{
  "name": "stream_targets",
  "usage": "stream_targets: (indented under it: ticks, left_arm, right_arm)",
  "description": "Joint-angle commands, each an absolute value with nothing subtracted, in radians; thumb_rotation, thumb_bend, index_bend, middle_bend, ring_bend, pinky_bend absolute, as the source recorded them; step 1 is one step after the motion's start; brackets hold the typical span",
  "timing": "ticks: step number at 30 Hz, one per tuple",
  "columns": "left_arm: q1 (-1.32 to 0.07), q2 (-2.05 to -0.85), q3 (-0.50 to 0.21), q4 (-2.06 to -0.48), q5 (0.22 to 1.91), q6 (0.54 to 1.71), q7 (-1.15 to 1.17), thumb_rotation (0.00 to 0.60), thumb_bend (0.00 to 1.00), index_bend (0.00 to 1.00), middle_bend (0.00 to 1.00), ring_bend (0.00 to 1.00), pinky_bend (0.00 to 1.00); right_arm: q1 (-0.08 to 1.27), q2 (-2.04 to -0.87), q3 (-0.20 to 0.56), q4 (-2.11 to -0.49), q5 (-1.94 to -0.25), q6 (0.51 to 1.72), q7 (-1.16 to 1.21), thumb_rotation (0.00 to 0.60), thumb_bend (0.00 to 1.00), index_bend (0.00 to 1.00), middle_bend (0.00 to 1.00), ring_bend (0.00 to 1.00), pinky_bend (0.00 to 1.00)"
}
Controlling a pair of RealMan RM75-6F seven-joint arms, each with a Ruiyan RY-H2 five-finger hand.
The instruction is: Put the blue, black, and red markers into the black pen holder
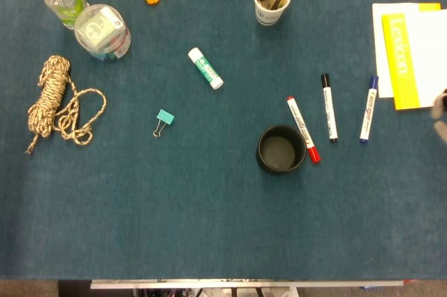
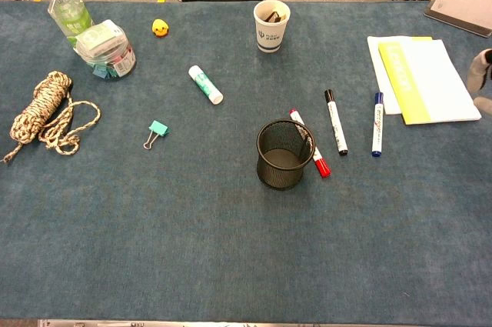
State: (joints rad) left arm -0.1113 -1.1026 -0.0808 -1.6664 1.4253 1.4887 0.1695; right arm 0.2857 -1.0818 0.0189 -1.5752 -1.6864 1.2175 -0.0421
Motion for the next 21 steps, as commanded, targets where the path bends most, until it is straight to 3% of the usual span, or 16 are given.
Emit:
stream_targets:
  ticks: [1, 21]
  left_arm:
    - [-0.105, -1.101, -0.079, -1.665, 1.422, 1.494, 0.165, 0.6, 0.47, 0.27, 0.31, 0.28, 0.13]
    - [-0.068, -1.09, -0.073, -1.661, 1.399, 1.519, 0.153, 0.6, 0.47, 0.27, 0.31, 0.28, 0.13]
  right_arm:
    - [0.339, -1.12, -0.001, -1.531, -1.723, 1.152, -0.072, 0.6, 0.28, 0.53, 0.51, 0.39, 0.34]
    - [0.446, -1.374, -0.03, -1.259, -1.72, 1.038, -0.16, 0.6, 0.18, 0.53, 0.43, 0.24, 0.1]
